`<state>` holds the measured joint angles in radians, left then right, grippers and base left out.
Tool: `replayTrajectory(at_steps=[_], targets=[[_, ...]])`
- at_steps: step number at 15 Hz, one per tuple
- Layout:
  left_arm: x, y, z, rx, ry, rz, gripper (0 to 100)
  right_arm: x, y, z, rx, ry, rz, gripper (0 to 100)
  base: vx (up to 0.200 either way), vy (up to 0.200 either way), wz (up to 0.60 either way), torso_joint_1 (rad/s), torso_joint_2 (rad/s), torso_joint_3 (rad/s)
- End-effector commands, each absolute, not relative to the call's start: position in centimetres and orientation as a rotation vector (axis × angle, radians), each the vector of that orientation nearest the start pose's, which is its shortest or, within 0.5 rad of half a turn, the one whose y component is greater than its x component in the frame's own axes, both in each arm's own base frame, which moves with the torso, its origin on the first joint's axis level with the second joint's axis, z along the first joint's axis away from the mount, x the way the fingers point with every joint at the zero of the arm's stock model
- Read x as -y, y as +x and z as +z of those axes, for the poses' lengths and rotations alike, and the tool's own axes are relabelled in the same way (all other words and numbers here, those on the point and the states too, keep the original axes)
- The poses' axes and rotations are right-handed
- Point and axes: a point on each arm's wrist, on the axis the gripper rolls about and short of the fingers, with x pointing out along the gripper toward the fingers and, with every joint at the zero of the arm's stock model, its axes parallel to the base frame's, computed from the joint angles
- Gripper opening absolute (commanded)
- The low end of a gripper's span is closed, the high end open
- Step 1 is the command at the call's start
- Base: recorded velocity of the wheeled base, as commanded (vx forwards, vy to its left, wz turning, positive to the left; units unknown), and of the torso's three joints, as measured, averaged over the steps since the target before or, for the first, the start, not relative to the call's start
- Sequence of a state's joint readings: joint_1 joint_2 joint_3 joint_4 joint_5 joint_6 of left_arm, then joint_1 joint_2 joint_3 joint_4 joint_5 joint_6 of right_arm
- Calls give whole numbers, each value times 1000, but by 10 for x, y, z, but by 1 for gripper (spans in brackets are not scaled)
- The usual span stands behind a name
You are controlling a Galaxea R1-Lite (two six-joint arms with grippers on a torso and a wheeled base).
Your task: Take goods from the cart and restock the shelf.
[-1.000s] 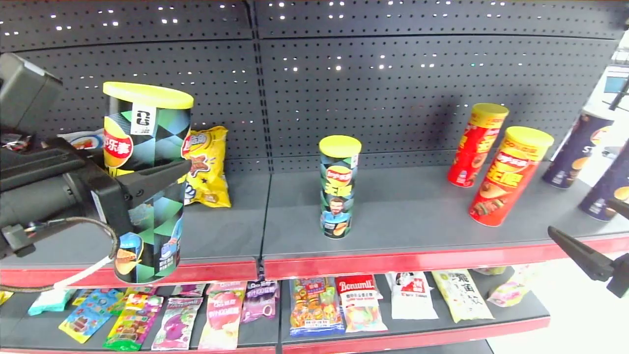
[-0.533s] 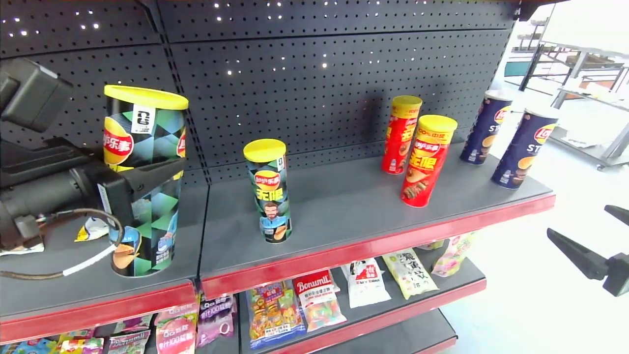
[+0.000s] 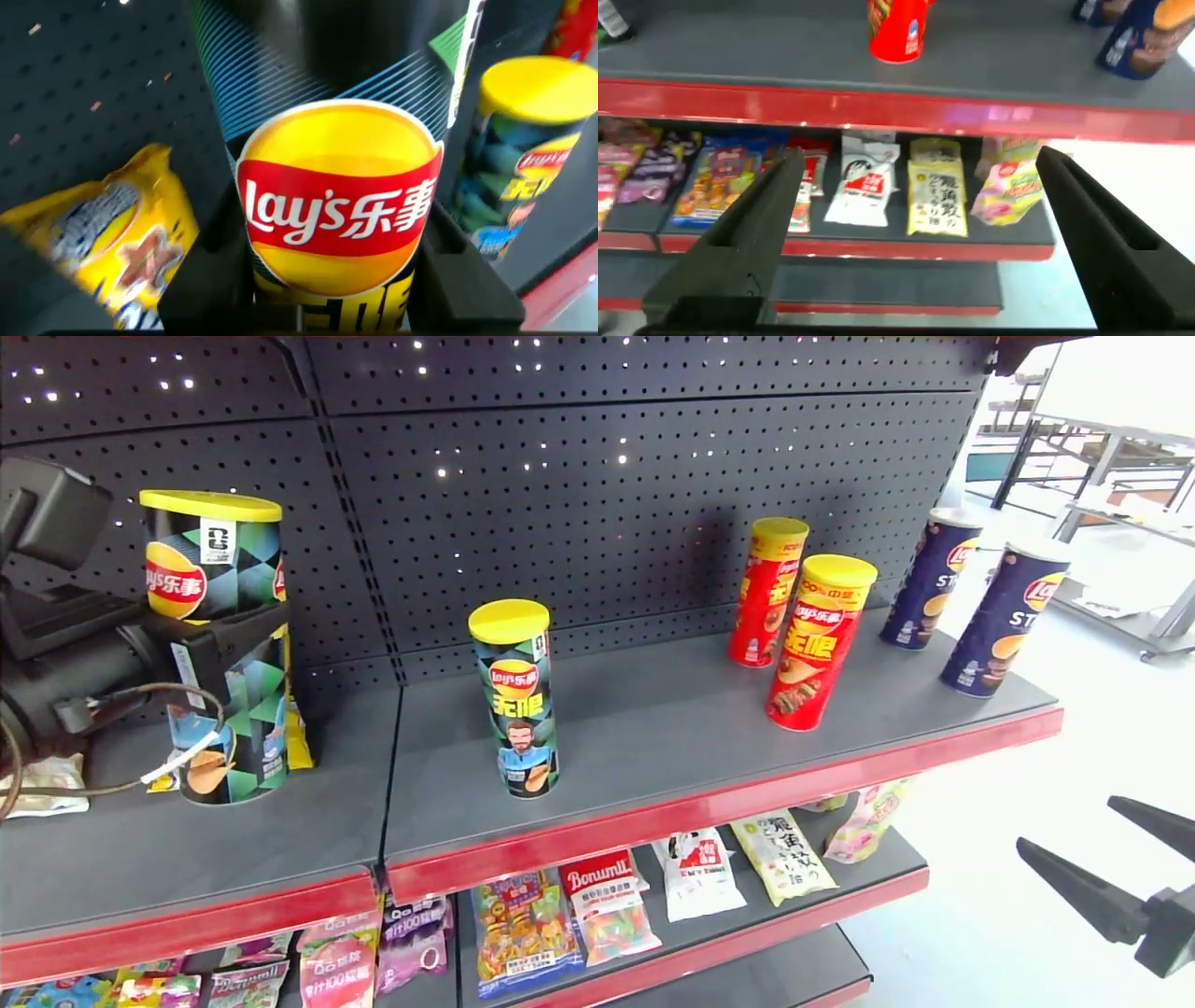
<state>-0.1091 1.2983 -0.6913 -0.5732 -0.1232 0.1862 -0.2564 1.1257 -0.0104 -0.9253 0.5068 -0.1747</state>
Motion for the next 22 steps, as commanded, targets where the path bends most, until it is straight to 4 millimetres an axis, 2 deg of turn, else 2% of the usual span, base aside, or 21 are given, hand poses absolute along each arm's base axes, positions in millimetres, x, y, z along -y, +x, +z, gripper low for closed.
replayTrajectory(at_steps=[1, 4, 6, 7, 10, 12, 13, 14, 15, 18, 22], targets=[[28, 238, 224, -36, 164, -240, 0, 17, 95, 131, -129, -78, 222, 100, 0, 0, 0, 0, 0, 0], [33, 260, 214, -14, 156, -271, 0, 14, 71, 136, -60, -106, 163, 100, 0, 0, 0, 0, 0, 0], [34, 269, 210, -25, 152, -301, 0, 1, 36, 126, -30, -119, 182, 100, 0, 0, 0, 0, 0, 0], [35, 273, 210, -26, 140, -308, 0, -6, 20, 121, -11, -126, 230, 100, 0, 0, 0, 0, 0, 0], [36, 275, 211, -20, 88, -337, 0, -13, -10, 127, -97, -93, 429, 100, 0, 0, 0, 0, 0, 0], [36, 277, 216, 0, 84, -364, 0, -12, -33, 109, -52, -119, 531, 100, 0, 0, 0, 0, 0, 0], [36, 277, 217, 2, 84, -365, 0, -11, -37, 104, -40, -126, 537, 100, 0, 0, 0, 0, 0, 0], [37, 282, 217, 5, 84, -370, 0, -10, -36, 89, -26, -203, 465, 100, 0, 0, 0, 0, 0, 0], [37, 282, 218, 8, 84, -371, 0, -8, -35, 90, -11, -197, 392, 100, 0, 0, 0, 0, 0, 0], [37, 283, 219, 11, 85, -371, 0, -7, -31, 85, -9, -181, 326, 100, 0, 0, 0, 0, 0, 0], [38, 287, 222, 22, 85, -372, 0, 0, -25, 82, 15, -12, -2, 100, 0, 0, 0, 0, 0, 0]])
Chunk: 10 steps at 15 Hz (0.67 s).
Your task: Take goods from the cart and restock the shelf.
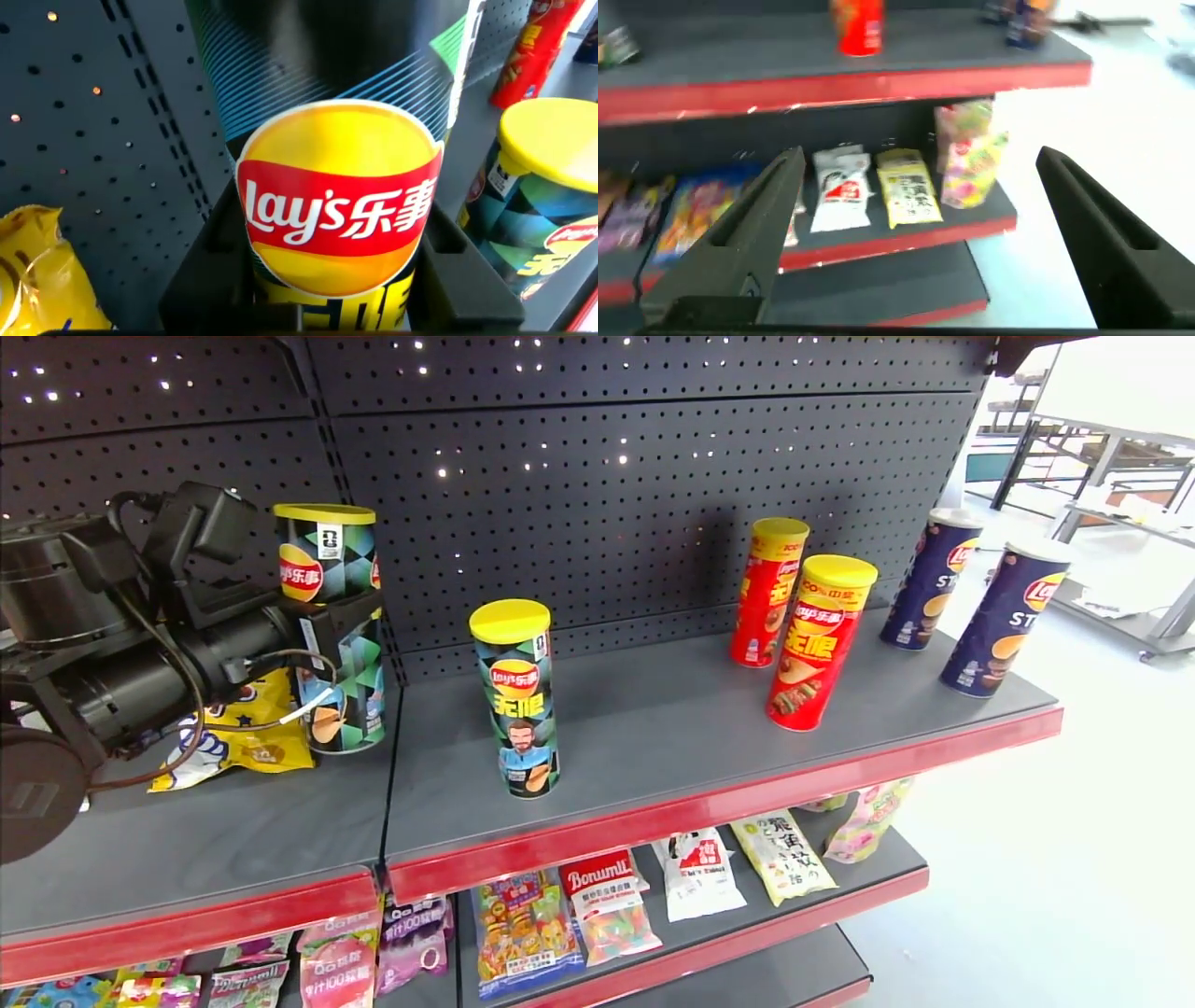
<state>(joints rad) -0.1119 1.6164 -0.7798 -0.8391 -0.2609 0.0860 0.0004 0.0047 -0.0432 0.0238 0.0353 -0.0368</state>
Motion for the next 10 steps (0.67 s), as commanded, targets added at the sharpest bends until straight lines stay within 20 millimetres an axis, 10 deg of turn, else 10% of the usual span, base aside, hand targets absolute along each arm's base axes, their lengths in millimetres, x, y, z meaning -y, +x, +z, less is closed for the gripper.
replayTrajectory(at_steps=[1, 10], targets=[[38, 289, 221, 21, 85, -374, 0, 0, -25, 83, 22, 20, -15, 100, 0, 0, 0, 0, 0, 0], [48, 296, 213, 32, 84, -461, 0, 5, -25, 82, 22, 4, -204, 100, 0, 0, 0, 0, 0, 0]])
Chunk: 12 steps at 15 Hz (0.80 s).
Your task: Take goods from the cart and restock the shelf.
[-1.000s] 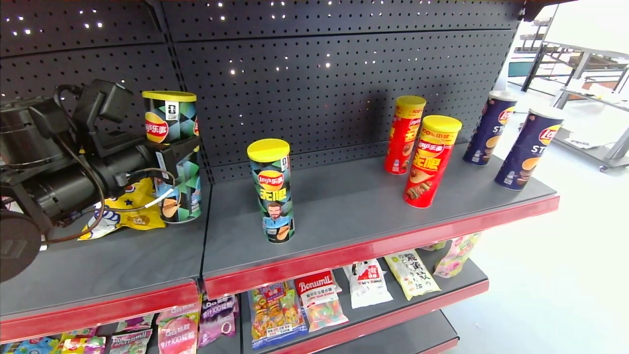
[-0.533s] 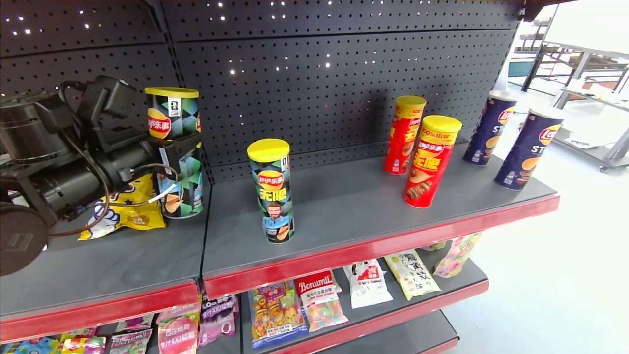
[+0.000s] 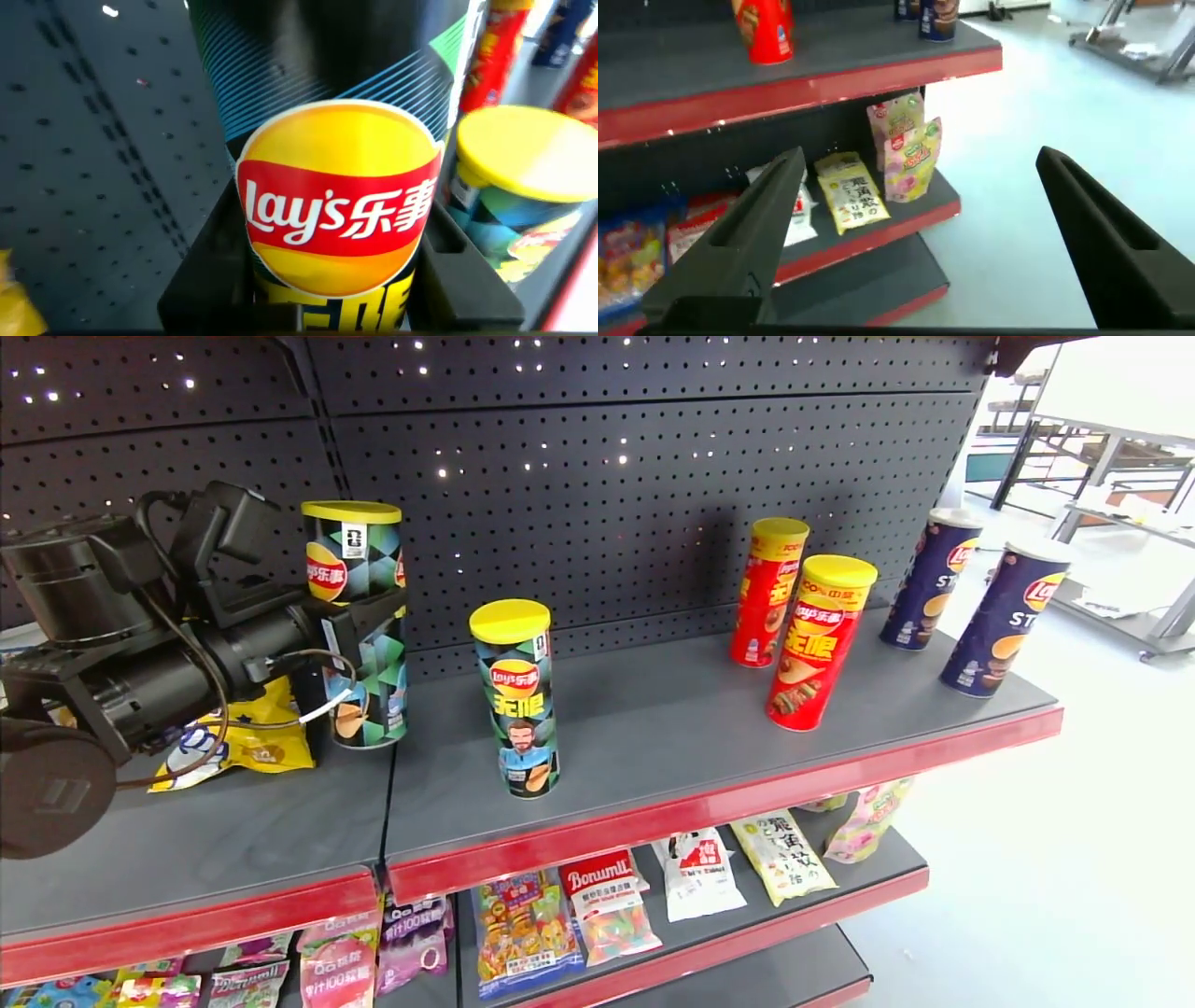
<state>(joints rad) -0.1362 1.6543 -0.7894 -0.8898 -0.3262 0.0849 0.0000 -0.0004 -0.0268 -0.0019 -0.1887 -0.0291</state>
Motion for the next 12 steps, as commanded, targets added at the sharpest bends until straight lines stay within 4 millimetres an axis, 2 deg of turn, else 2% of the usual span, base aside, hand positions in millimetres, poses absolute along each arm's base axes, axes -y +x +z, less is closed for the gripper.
replayTrajectory(at_steps=[1, 3, 5, 10, 12], targets=[[49, 298, 212, 32, 84, -473, 0, 5, -25, 83, 31, 49, -206, 100, 0, 0, 0, 0, 0, 0], [52, 299, 209, 27, 82, -501, 0, 3, -25, 83, 29, -32, -111, 100, 0, 0, 0, 0, 0, 0], [56, 302, 207, 21, 82, -531, 0, 0, -23, 75, 0, 12, 8, 100, 0, 0, 0, 0, 0, 0], [63, 309, 207, 51, 69, -597, 0, 0, -23, 76, 2, 0, 8, 100, 0, 0, 0, 0, 0, 0], [64, 316, 200, 31, 67, -604, 0, 0, -23, 76, 2, 2, 8, 100, 0, 0, 0, 0, 0, 0]])
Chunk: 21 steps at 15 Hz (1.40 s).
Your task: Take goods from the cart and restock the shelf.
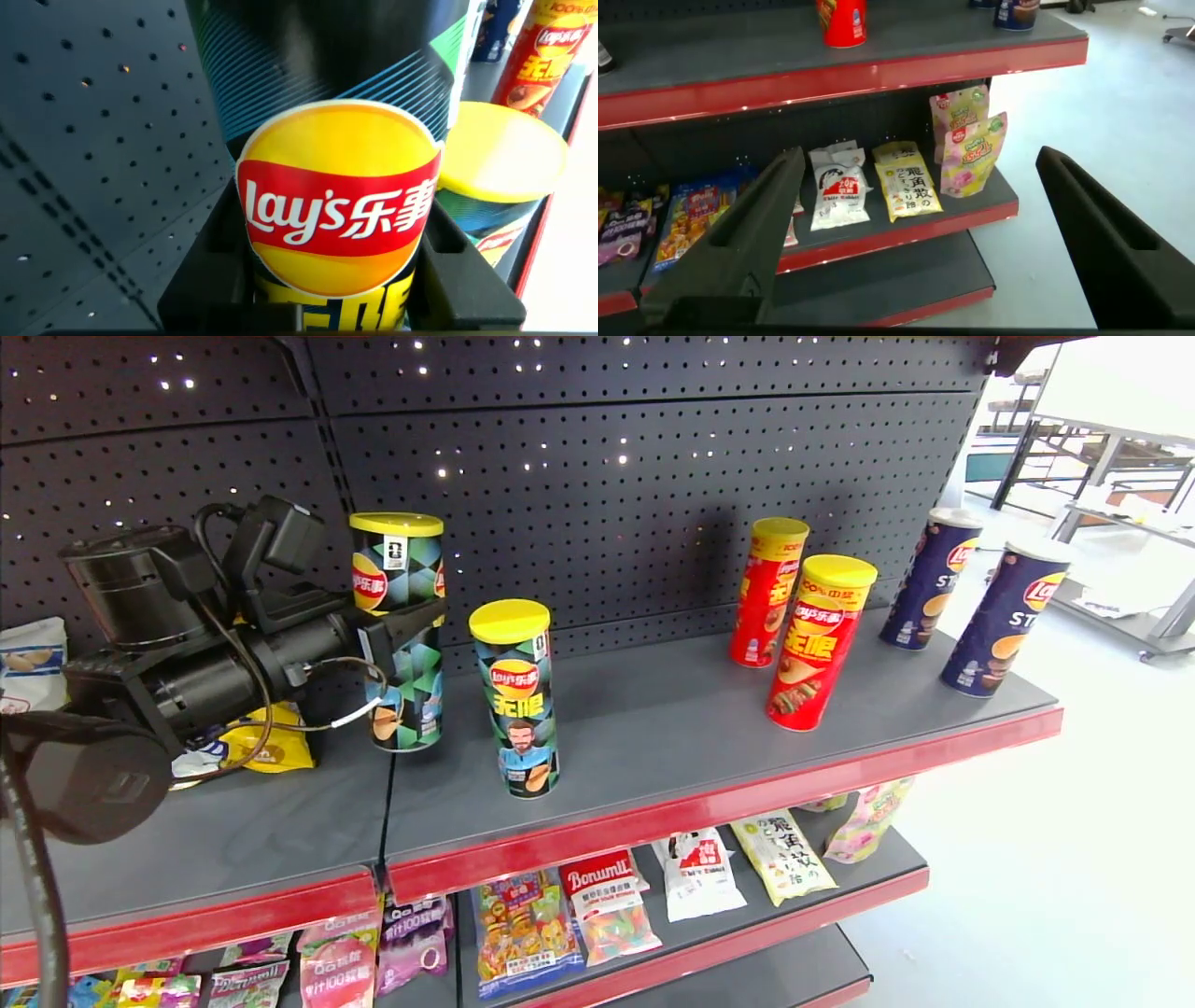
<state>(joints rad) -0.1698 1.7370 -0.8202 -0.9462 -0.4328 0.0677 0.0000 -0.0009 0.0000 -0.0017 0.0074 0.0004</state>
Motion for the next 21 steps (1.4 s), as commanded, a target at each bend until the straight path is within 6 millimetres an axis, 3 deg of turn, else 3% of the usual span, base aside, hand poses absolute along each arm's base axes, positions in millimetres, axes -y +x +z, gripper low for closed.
replayTrajectory(at_steps=[1, 4, 7, 12, 16, 21], targets=[[65, 320, 198, 30, 67, -604, 0, 0, -23, 76, 2, 0, 8, 100, 0, 0, 0, 0, 0, 0], [68, 341, 195, 37, 68, -604, 0, 0, -23, 76, 2, 0, 8, 100, 0, 0, 0, 0, 0, 0], [67, 347, 186, 14, 65, -595, 0, 0, -23, 76, 2, 0, 8, 100, 0, 0, 0, 0, 0, 0], [58, 384, 139, 88, 76, -551, 0, 0, -23, 76, 2, 0, 8, 100, 0, 0, 0, 0, 0, 0], [72, 403, 147, 142, 56, -567, 0, 0, -23, 76, 2, 0, 8, 100, 0, 0, 0, 0, 0, 0], [91, 418, 138, 161, 12, -608, 0, 0, -23, 76, 2, 0, 8, 100, 0, 0, 0, 0, 0, 0]])
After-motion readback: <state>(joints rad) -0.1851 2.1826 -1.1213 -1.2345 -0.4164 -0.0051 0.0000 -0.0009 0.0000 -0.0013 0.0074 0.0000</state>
